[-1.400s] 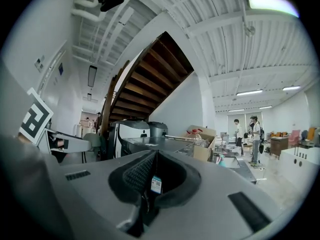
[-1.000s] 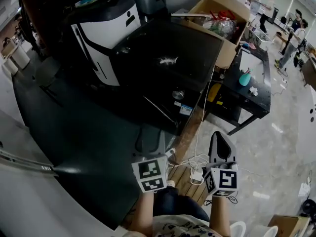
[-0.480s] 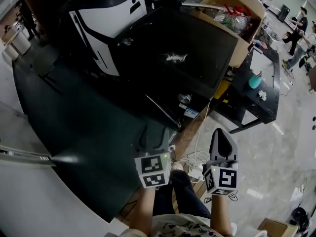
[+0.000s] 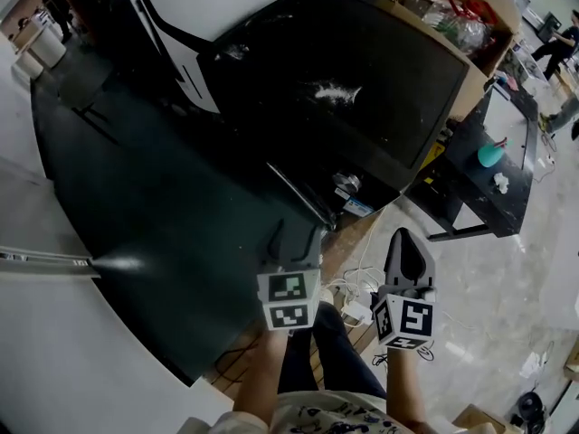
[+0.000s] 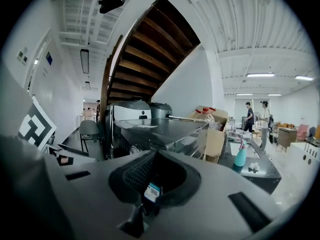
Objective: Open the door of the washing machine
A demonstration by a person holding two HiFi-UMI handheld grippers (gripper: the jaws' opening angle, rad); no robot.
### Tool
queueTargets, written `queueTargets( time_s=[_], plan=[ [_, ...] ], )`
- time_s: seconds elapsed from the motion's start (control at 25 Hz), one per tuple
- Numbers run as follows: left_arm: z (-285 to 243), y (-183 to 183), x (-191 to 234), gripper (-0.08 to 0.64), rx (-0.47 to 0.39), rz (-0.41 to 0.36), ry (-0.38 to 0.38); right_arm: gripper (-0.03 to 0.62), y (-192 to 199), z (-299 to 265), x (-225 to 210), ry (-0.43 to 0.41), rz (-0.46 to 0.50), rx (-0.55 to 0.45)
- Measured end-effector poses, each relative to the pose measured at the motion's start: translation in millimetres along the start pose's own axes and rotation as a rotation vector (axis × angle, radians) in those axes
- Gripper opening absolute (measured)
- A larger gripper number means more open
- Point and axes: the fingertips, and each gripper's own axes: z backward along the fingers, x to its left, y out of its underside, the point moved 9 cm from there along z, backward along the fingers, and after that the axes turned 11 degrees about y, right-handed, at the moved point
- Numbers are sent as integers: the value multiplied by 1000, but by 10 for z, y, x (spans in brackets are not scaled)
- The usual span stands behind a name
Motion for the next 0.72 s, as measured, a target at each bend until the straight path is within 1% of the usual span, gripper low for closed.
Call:
queueTargets(
  time_s=[0.12, 0.36, 0.48, 0.64, 0.72],
  plan=[
    [-165, 109, -17, 245, 33, -12, 5, 20, 126, -111, -30, -3, -1, 18],
    [-493, 323, -10, 245, 86, 3, 12, 20, 381, -244, -62, -4, -16, 74],
    [-664, 428, -2, 245, 104, 33, 17, 19, 485, -309, -73, -3, -20, 94],
    [-879, 579, 21, 245, 124, 100, 16, 20, 607, -400, -92, 2, -29, 114],
    [-976, 648, 36, 245, 136, 109, 13, 20, 658, -446, -103, 4, -30, 122]
  ],
)
